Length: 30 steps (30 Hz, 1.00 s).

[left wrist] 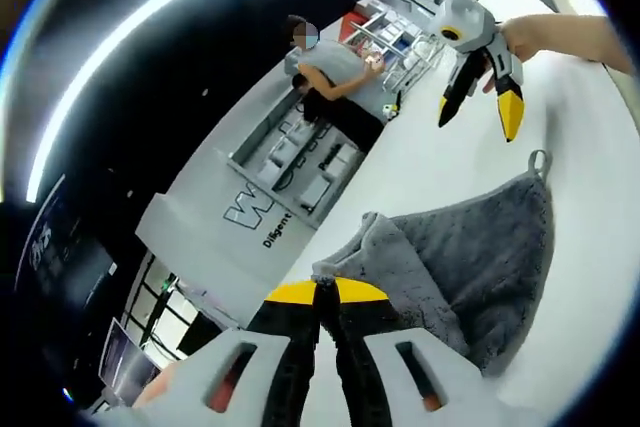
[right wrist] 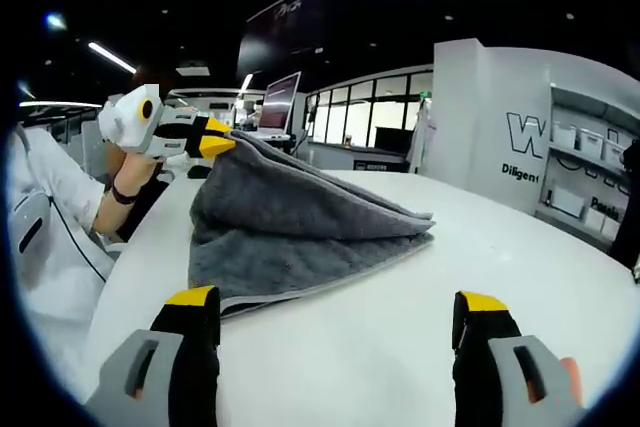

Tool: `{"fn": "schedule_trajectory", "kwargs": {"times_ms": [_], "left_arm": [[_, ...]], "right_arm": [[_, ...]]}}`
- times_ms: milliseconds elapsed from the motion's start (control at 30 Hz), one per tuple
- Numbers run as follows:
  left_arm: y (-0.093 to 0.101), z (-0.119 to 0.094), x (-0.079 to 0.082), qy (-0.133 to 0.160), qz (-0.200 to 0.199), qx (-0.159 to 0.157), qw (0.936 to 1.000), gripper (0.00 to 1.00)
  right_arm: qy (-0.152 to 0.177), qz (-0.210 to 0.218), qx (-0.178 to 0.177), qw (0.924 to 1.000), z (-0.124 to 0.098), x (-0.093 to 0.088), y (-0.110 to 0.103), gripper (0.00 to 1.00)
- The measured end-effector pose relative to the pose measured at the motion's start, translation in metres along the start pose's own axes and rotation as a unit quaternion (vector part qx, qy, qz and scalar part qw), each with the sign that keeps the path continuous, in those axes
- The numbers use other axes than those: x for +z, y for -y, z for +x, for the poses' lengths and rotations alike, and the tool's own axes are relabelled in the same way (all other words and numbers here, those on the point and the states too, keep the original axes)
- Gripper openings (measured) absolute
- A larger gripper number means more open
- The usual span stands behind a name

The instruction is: Open the folded towel by lifting each exposed corner and separating the folded layers until the towel lies flat within the target outline without major curled edges

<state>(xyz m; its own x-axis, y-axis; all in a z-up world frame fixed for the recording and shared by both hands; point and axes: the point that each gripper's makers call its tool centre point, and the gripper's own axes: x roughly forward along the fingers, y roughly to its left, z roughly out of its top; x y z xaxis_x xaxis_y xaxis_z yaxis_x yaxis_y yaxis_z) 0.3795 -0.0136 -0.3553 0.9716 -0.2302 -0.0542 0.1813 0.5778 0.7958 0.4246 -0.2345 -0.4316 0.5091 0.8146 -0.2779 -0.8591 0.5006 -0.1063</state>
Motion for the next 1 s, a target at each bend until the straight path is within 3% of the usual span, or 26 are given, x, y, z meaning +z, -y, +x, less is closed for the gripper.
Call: {"fn": "schedule_trajectory", "kwargs": {"times_ms": [300, 500, 1000], "left_arm": [[-0.007, -0.003, -0.048, -0.053, -0.028, 0.021, 0.9980, 0.04], [-0.005, -0.008, -0.080, -0.091, -0.039, 0.027, 0.9947, 0.04], [0.002, -0.030, -0.134, -0.182, -0.045, 0.041, 0.9815, 0.04]], "right_arm": [[-0.002, 0.003, -0.001, 1.0000, 0.000, 0.001, 0.010, 0.99], [-0.003, 0.004, -0.002, 1.0000, 0.000, -0.002, 0.004, 0.99], [-0.007, 0.009, -0.005, 0.9999, 0.001, -0.008, -0.007, 0.99]]}}
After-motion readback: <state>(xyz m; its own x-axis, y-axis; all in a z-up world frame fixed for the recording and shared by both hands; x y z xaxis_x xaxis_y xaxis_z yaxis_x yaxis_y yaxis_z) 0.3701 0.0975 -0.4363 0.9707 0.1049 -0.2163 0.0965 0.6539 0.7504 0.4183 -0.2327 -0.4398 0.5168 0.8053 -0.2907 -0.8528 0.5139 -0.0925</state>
